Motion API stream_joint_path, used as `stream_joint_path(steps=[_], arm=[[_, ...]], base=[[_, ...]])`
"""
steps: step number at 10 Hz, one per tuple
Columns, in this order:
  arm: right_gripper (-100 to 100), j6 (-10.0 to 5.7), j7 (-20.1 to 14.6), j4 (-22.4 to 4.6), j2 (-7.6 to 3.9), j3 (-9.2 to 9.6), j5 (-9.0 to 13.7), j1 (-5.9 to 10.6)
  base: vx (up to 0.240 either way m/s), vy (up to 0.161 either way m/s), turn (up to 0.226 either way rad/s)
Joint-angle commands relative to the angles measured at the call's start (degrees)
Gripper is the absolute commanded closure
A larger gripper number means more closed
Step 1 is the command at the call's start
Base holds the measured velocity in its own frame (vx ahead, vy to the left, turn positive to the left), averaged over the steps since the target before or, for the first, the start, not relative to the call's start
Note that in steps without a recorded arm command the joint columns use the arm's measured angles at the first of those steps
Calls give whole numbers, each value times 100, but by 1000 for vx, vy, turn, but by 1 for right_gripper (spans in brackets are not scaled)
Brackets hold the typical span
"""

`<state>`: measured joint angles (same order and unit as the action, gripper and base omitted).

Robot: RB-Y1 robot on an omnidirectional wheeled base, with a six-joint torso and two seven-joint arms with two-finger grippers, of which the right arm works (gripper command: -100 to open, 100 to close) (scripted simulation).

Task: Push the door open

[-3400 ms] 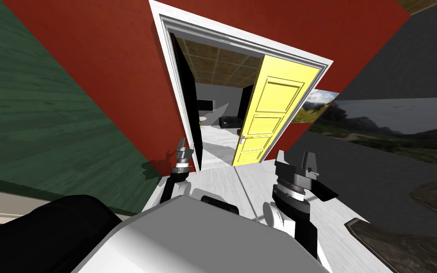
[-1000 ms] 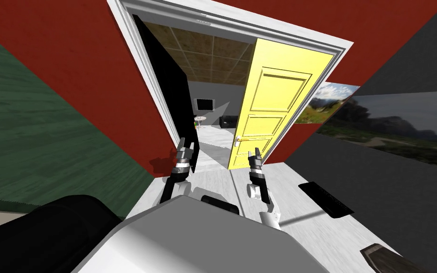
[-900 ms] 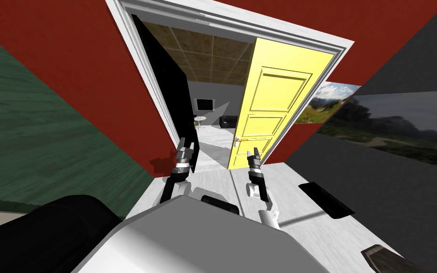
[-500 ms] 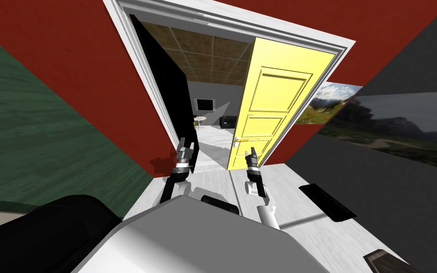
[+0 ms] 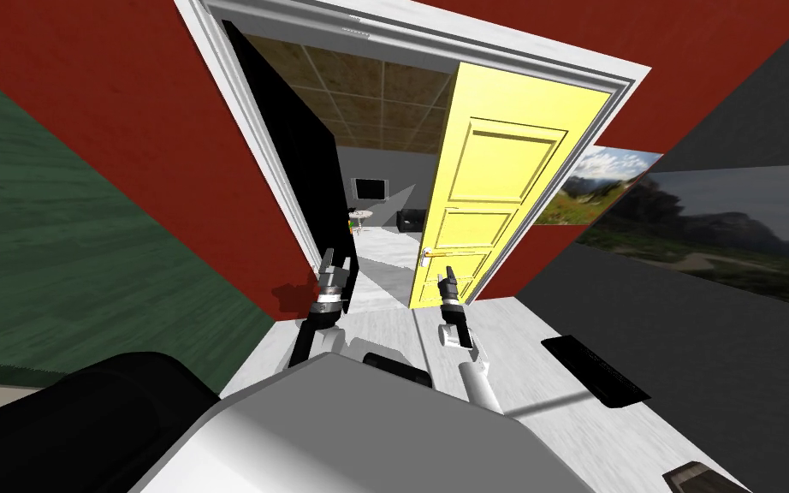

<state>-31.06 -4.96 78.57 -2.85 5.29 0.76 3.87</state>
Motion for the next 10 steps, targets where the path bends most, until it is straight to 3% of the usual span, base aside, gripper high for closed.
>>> stream_joint_path(steps=[1, 2, 4, 5, 6, 7, 8, 9, 10], arm=[[-100, 31, -31, -286, -13, 15, -11, 201], [-100, 31, -31, -349, -13, 15, -11, 201], [-100, 79, -69, -786, -8, 44, -33, 542], [-100, 79, -69, -913, -8, 44, -33, 542], [-100, 103, -87, -1096, -6, 58, -45, 713], [-100, 103, -87, -1195, -6, 58, -45, 713], [-100, 126, -105, -1392, 1, 72, -56, 874], [-100, 126, -105, -1460, 1, 72, -56, 874], [-100, 148, -123, -1680, 7, 86, -66, 1034]], base=[[39, -49, 22], [31, -44, 15], [59, -75, 28], [57, -65, 21], [41, -55, 15], [29, -53, 11], [42, -52, 19], [40, -51, 14], [44, -59, 19]])
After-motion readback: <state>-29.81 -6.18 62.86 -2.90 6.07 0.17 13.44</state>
